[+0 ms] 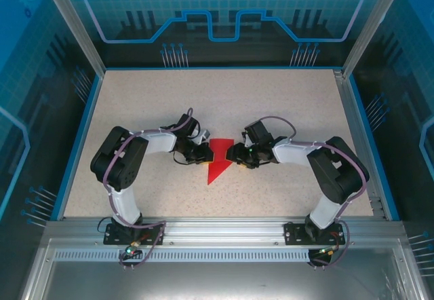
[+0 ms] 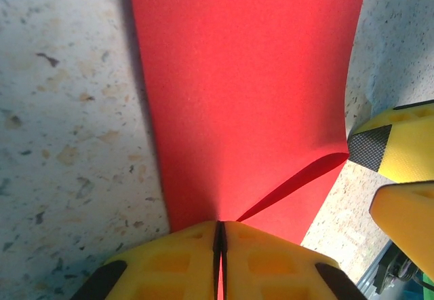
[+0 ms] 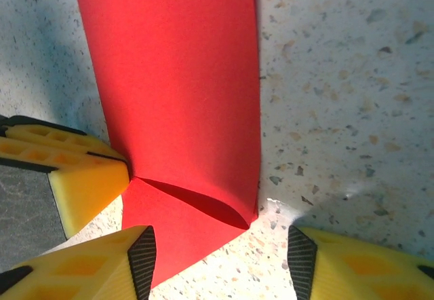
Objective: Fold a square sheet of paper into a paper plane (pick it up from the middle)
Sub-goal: Fourth fold the wing at the center of the table.
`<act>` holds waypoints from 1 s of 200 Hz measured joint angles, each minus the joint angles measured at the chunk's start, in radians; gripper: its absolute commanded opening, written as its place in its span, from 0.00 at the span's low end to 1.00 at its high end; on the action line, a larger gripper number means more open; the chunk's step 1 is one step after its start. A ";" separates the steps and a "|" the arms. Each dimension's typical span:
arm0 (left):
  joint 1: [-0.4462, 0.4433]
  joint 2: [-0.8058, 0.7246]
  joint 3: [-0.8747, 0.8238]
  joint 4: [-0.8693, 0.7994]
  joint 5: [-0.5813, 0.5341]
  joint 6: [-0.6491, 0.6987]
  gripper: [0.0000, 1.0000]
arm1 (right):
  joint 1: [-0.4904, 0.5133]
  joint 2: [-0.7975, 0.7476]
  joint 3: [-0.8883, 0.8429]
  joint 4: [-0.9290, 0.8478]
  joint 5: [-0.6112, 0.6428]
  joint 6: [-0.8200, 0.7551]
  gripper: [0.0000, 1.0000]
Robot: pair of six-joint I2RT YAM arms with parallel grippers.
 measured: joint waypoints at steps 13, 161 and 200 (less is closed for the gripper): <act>0.001 0.002 0.000 0.000 0.002 0.001 0.11 | -0.001 0.003 0.002 0.000 -0.003 0.012 0.54; 0.002 0.003 -0.001 0.005 0.010 0.002 0.12 | -0.008 0.018 0.003 0.145 -0.060 0.064 0.49; 0.002 -0.015 -0.006 0.006 0.011 0.003 0.15 | -0.052 0.076 0.048 0.151 -0.120 0.003 0.44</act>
